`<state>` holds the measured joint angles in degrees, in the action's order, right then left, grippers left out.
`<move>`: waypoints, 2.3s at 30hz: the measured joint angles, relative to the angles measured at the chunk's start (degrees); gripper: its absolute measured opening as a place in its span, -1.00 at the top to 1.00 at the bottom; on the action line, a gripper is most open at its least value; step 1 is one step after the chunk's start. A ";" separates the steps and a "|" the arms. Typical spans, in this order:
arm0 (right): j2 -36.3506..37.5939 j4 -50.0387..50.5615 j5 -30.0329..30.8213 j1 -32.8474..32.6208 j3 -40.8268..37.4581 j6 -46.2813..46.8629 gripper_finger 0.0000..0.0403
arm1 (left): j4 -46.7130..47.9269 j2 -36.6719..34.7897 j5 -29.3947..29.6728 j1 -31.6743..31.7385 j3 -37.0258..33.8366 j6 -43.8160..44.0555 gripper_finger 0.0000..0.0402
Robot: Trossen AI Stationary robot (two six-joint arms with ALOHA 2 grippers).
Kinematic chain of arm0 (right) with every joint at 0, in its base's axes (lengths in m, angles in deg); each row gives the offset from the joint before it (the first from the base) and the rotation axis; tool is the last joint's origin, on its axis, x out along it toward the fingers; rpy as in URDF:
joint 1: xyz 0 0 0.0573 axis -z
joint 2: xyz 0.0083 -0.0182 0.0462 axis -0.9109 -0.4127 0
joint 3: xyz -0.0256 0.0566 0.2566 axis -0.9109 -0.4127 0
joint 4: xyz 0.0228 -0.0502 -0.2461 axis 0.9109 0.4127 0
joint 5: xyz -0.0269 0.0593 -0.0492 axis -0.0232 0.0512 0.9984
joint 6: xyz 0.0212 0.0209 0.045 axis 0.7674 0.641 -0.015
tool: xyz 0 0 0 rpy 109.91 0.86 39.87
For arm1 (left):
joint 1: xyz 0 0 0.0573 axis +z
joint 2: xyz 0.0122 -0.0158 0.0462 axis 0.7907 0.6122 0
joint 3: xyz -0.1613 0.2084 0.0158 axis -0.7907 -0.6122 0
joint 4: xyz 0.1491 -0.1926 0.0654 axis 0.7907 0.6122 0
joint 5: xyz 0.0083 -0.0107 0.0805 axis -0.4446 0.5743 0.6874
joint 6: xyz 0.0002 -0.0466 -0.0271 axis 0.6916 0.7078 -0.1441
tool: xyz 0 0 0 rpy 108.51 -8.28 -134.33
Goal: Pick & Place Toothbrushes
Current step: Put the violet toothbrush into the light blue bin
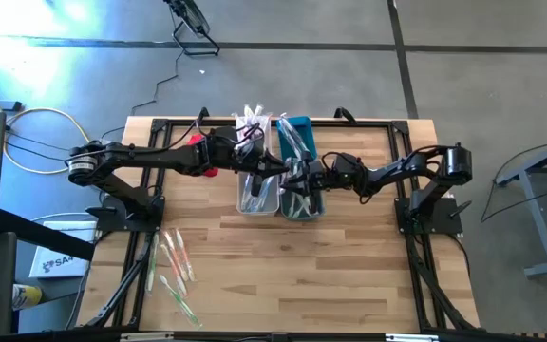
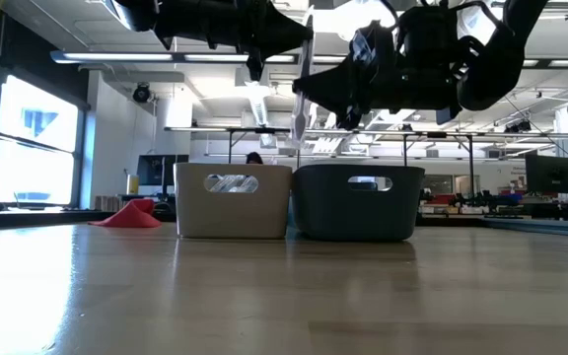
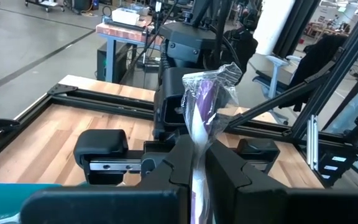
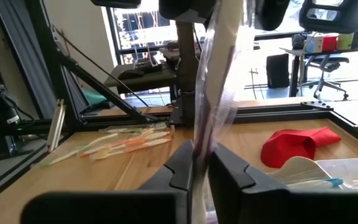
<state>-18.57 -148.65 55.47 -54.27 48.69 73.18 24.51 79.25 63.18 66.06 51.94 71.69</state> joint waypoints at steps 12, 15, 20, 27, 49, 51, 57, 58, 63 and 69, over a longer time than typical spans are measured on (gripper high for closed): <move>0.00 0.24 0.06 0.48 0.00 0.07 0.89 | 0.37 0.00 1.09 0.00 0.00 0.05 0.70; 0.00 0.24 0.06 0.48 0.00 0.04 0.89 | 0.44 0.00 1.27 0.02 0.00 -0.10 0.56; 0.00 0.61 0.00 0.44 0.00 -0.03 0.89 | 1.29 0.00 2.15 0.02 -0.02 -1.33 0.26; 0.00 1.17 -0.42 0.77 0.00 -0.21 0.89 | 2.09 -0.27 0.08 0.15 -0.06 -1.43 -0.01; 6.02 6.15 11.64 4.85 0.00 1.46 0.89 | 29.78 -16.83 3.94 2.38 -0.07 -2.19 -0.03; 8.06 7.93 12.69 7.54 0.00 1.52 0.89 | 30.92 -16.85 4.40 2.38 -0.07 -2.80 -0.03; 10.34 16.59 11.43 16.39 2.22 5.56 0.89 | 32.02 -16.83 4.44 2.32 -0.07 -2.94 -0.03; 10.34 18.89 10.90 17.65 3.20 6.02 0.89 | 31.79 -16.83 4.45 2.32 -0.07 -2.94 -0.03; 9.20 31.16 11.59 21.89 7.53 6.25 0.89 | 31.27 -16.83 4.48 2.32 -0.07 -2.94 -0.03; 7.36 34.33 11.12 24.50 8.20 9.05 0.89 | 31.24 -16.83 4.59 2.32 -0.07 -2.94 -0.03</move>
<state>-11.21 -114.32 66.60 -29.77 56.89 82.22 55.75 62.42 67.77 68.37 51.87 68.75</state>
